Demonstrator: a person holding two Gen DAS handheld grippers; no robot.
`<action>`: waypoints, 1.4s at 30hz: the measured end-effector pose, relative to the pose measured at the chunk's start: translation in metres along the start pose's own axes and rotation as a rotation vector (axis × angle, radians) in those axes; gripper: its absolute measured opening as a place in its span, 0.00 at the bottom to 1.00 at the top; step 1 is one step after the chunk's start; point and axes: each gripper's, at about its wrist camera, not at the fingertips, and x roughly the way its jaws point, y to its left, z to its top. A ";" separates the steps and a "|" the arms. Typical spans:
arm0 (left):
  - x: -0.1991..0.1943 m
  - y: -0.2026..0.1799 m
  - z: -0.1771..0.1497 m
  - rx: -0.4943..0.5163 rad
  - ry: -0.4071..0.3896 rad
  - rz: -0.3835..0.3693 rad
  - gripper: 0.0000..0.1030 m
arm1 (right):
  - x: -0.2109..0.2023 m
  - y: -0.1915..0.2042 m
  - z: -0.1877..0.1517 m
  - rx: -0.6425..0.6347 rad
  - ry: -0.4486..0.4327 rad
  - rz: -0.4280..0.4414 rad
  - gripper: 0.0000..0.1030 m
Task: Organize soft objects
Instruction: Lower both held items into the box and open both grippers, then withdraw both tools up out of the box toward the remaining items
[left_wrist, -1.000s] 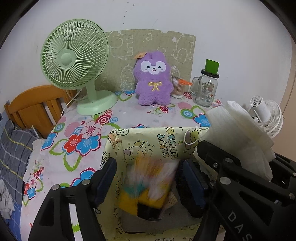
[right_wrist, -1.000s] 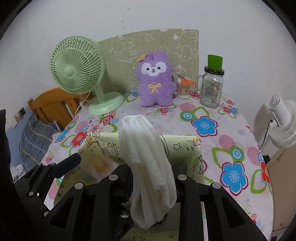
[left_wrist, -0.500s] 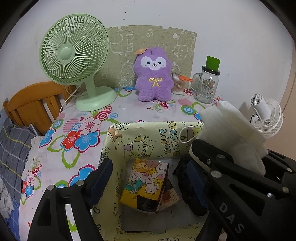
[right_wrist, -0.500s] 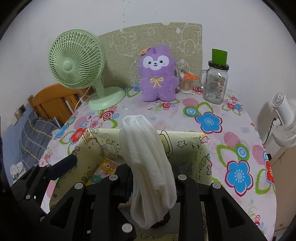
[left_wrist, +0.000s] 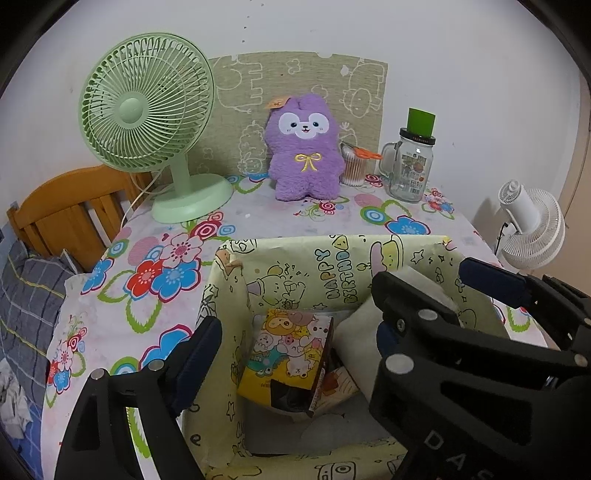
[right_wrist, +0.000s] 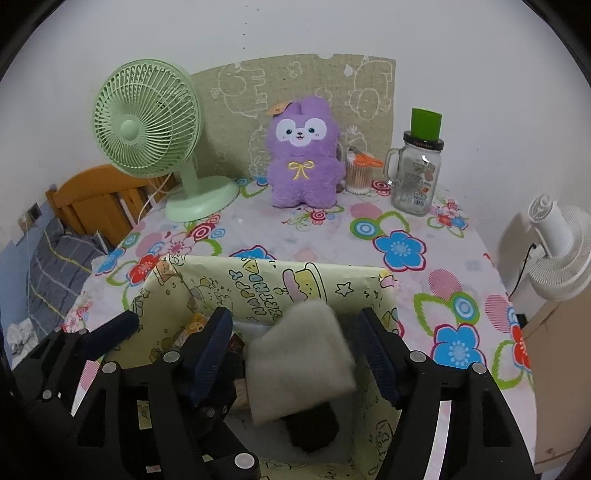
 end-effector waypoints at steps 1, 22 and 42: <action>-0.001 0.000 0.000 0.002 -0.002 -0.001 0.85 | -0.001 0.000 -0.001 -0.003 0.001 -0.003 0.71; -0.045 -0.010 -0.017 0.010 -0.056 -0.015 0.91 | -0.050 0.001 -0.022 0.003 -0.059 -0.035 0.82; -0.101 -0.015 -0.032 0.021 -0.150 -0.026 0.98 | -0.108 0.008 -0.037 0.001 -0.150 -0.046 0.94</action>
